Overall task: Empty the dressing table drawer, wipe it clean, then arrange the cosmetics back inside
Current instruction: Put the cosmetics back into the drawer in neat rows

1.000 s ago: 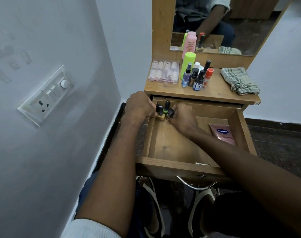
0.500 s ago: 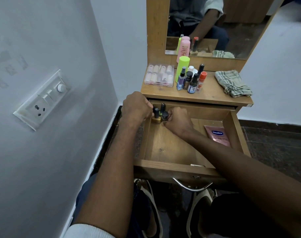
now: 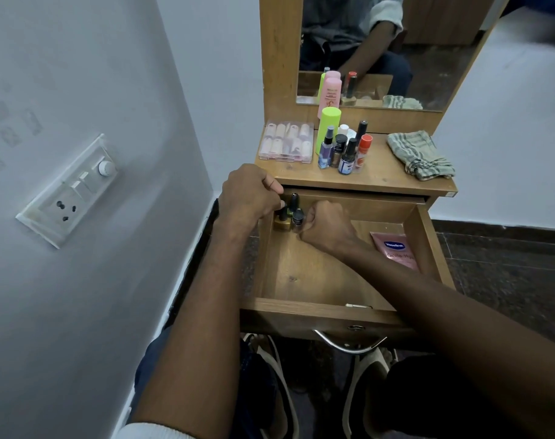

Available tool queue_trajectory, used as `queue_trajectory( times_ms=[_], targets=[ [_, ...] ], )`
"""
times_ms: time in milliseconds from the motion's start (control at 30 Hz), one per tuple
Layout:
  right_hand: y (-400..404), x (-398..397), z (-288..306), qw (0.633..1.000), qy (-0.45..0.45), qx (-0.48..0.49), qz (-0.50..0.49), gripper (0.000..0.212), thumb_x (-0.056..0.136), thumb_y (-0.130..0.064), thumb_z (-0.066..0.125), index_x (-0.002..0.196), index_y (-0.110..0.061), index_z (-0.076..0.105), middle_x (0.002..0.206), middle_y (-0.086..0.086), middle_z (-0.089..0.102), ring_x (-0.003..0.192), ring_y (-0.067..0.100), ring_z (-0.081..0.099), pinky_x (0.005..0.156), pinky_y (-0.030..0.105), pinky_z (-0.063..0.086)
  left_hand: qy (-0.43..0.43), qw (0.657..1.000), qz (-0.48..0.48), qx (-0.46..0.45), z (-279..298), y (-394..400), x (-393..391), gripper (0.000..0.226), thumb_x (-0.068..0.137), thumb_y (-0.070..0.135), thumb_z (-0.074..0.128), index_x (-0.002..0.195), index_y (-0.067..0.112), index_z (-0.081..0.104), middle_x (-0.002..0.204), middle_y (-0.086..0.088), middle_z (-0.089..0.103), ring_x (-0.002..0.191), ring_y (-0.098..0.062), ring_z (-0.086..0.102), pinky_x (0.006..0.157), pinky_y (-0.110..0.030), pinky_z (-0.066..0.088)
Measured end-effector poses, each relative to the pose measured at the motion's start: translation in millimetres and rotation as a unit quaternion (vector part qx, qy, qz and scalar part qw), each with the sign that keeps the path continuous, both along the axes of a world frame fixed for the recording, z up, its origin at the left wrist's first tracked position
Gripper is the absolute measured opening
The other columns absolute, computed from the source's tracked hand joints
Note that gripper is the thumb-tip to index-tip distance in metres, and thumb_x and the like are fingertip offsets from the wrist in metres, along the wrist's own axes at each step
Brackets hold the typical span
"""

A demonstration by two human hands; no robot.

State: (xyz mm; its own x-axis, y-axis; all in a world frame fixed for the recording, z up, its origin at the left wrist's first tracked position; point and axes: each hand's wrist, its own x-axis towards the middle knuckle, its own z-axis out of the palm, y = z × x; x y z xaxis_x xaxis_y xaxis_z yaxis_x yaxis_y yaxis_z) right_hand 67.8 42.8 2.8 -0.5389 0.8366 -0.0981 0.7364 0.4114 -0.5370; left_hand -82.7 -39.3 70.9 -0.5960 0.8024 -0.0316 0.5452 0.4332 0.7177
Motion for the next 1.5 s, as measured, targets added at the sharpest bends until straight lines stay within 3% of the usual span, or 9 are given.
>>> queue_trajectory(
  times_ms=[133,267,433,567,767,1100,1200,1333,1500],
  targets=[
    [3,15,13,0.999,0.009,0.031,-0.020,0.019,0.077,-0.013,0.085,0.081,-0.019,0.067,0.082,0.000,0.067,0.080,0.016,0.065,0.058,0.032,0.056,-0.017,0.999,-0.037,0.022,3,6,7,0.029,0.074,0.013,0.094,0.071,0.032,0.073,0.079,0.007,0.074,0.078,-0.013,0.069,0.079,-0.030,0.059],
    [4,32,37,0.996,0.053,0.056,-0.041,0.018,0.079,-0.018,0.084,0.080,-0.022,0.067,0.079,-0.005,0.068,0.078,0.011,0.065,0.062,0.029,0.055,0.003,0.995,-0.065,0.073,2,14,22,0.019,0.082,0.016,0.088,0.081,0.030,0.076,0.076,0.010,0.075,0.073,-0.005,0.069,0.079,-0.028,0.060],
    [14,53,67,0.959,0.175,0.200,-0.093,0.015,0.079,-0.018,0.076,0.073,-0.023,0.063,0.071,-0.009,0.064,0.069,0.012,0.063,0.066,0.033,0.053,0.035,0.975,-0.043,0.213,7,33,50,0.013,0.088,0.018,0.082,0.097,0.025,0.076,0.081,0.017,0.070,0.071,0.002,0.065,0.062,-0.003,0.045],
    [29,60,74,0.941,0.222,0.223,-0.127,0.025,0.079,-0.014,0.081,0.086,-0.020,0.057,0.086,-0.002,0.064,0.079,0.015,0.060,0.061,0.016,0.038,0.042,0.965,-0.007,0.257,4,53,57,0.027,0.088,0.024,0.084,0.109,0.025,0.068,0.097,0.012,0.068,0.079,-0.007,0.067,0.062,-0.004,0.045],
    [52,54,57,0.950,0.240,0.151,-0.131,0.040,0.083,-0.017,0.080,0.117,-0.016,0.059,0.108,-0.002,0.065,0.098,0.015,0.062,0.080,0.035,0.056,0.051,0.976,0.005,0.213,-6,72,54,0.050,0.086,0.027,0.087,0.127,0.022,0.061,0.111,0.007,0.070,0.092,-0.010,0.069,0.075,-0.022,0.056],
    [62,45,55,0.948,0.229,0.166,-0.146,0.024,0.079,-0.014,0.077,0.101,-0.016,0.069,0.096,0.000,0.069,0.088,0.017,0.065,0.080,0.041,0.057,0.055,0.979,0.016,0.194,-5,76,62,0.047,0.089,0.026,0.085,0.129,0.025,0.060,0.101,0.012,0.071,0.090,-0.007,0.068,0.067,-0.020,0.051],
    [59,47,56,0.945,0.236,0.170,-0.152,0.021,0.082,-0.015,0.078,0.101,-0.015,0.069,0.094,-0.002,0.069,0.086,0.015,0.064,0.078,0.037,0.057,0.064,0.979,0.013,0.193,-5,74,63,0.046,0.090,0.025,0.083,0.129,0.025,0.059,0.096,0.014,0.068,0.089,-0.008,0.068,0.073,-0.029,0.058],
    [46,54,58,0.940,0.235,0.204,-0.142,0.019,0.085,-0.018,0.079,0.098,-0.016,0.066,0.090,-0.005,0.065,0.083,0.012,0.061,0.072,0.027,0.052,0.068,0.977,-0.007,0.200,-6,65,62,0.047,0.090,0.026,0.084,0.130,0.023,0.060,0.098,0.013,0.068,0.089,-0.007,0.066,0.070,-0.024,0.055],
    [11,60,59,0.944,0.238,0.212,-0.087,0.017,0.084,-0.015,0.078,0.096,-0.018,0.066,0.084,-0.007,0.063,0.075,0.010,0.059,0.066,0.026,0.051,0.042,0.982,-0.050,0.177,-13,41,52,0.030,0.084,0.019,0.088,0.109,0.019,0.072,0.087,0.011,0.067,0.077,-0.010,0.064,0.074,-0.033,0.062]
  ],
)
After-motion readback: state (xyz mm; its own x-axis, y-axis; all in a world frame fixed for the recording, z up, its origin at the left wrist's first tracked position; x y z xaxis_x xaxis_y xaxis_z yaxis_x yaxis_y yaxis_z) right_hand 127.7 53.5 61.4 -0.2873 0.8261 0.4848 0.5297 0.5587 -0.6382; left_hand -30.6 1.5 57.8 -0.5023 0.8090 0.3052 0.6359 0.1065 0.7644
